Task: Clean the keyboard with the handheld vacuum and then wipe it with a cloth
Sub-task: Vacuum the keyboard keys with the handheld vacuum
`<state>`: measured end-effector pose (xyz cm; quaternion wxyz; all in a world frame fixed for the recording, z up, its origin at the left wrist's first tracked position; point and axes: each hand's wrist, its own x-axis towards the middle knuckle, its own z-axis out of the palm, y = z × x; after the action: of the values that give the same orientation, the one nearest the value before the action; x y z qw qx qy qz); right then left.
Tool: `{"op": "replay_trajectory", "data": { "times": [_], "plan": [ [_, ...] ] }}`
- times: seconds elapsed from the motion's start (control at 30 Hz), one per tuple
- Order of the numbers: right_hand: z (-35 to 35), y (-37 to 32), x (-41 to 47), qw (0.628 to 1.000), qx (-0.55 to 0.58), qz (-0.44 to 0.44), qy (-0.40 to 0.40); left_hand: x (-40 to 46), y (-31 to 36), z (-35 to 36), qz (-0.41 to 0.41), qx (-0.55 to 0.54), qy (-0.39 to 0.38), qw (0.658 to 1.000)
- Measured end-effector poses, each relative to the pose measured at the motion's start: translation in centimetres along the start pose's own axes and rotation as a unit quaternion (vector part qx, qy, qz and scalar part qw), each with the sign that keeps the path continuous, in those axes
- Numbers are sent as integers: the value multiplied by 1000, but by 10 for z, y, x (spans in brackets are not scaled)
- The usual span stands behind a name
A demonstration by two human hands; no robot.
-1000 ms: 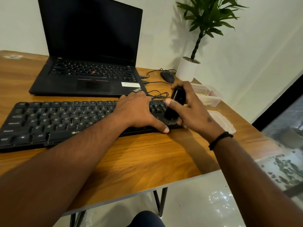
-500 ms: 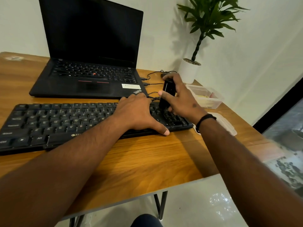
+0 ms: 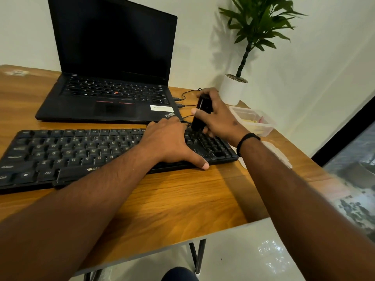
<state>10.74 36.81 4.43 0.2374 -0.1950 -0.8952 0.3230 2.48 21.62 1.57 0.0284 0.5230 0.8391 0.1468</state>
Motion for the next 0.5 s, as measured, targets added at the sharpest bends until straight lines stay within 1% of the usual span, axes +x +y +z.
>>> {"op": "replay_trajectory", "data": {
  "times": [0.03, 0.07, 0.13, 0.2, 0.3, 0.33, 0.43, 0.47, 0.5],
  "plan": [
    [-1, -3, -3, 999, 28, 1, -24, 0, 0, 0, 0, 0, 1, 1000],
    [-4, -2, -4, 999, 25, 1, -25, 0, 0, 0, 0, 0, 0, 1000],
    [-13, 4, -6, 1000, -17, 11, 15, 1, 0, -1, -1, 2, -5, 1000],
    [-17, 10, -13, 998, -16, 24, 49, 1, 0, -1, -1, 6, -8, 1000],
    [-19, 7, -32, 998, 58, 15, -3, 1, 0, 0, 0, 4, -5, 1000],
    [-21, 9, -35, 998, 58, 16, 0, 1, -1, 0, 0, 3, -4, 1000],
    [-27, 14, -45, 997, 6, 31, 72, 1, 0, 0, -2, 2, -4, 1000],
    [-27, 14, -48, 997, 13, 26, 72, 1, 0, 1, -1, 2, -3, 1000],
    [-25, 12, -51, 998, 36, 19, 50, 1, 0, 1, -2, 2, -3, 1000]
  ]
}}
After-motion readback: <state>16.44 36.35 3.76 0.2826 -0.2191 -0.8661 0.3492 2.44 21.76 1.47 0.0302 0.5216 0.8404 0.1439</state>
